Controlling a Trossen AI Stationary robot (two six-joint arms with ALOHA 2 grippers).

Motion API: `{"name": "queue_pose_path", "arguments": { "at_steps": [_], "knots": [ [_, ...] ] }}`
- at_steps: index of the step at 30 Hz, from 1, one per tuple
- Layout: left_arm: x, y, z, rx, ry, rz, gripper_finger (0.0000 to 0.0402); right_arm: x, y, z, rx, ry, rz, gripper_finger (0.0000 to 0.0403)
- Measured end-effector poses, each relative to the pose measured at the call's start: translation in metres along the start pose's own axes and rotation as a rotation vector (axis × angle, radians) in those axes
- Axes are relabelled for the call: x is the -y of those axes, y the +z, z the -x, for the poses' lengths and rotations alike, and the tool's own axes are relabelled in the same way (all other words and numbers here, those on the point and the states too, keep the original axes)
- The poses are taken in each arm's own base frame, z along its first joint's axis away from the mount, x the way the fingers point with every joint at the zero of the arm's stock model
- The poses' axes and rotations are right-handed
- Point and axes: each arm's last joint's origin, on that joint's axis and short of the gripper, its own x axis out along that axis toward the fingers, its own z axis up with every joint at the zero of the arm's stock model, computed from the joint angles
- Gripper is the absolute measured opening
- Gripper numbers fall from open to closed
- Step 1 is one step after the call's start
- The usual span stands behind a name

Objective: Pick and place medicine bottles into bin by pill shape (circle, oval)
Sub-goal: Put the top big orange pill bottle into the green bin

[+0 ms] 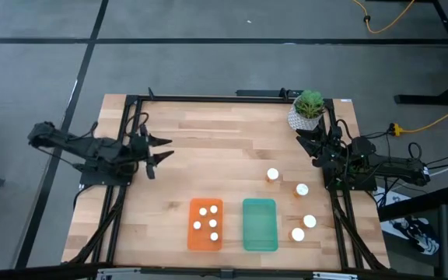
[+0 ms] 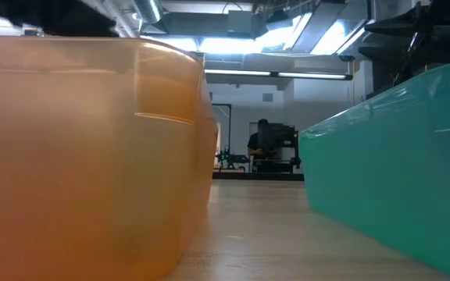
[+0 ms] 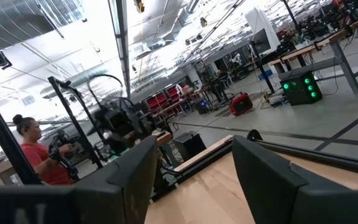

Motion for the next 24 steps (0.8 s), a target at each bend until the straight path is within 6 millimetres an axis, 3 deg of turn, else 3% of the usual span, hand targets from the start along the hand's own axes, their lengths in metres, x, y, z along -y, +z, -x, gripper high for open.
{"name": "queue_pose_path", "arguments": {
  "at_steps": [7, 24],
  "knots": [
    [-0.010, -0.042, -0.005, 0.041, -0.130, 0.038, 0.0179, 0.000, 0.000, 0.000, 0.000, 0.000, -0.003, 0.0213],
    [-0.032, -0.086, -0.017, -0.002, -0.019, 0.061, 0.0179, 0.000, -0.001, 0.000, -0.012, -0.003, 0.002, 0.0213]
  ]
}}
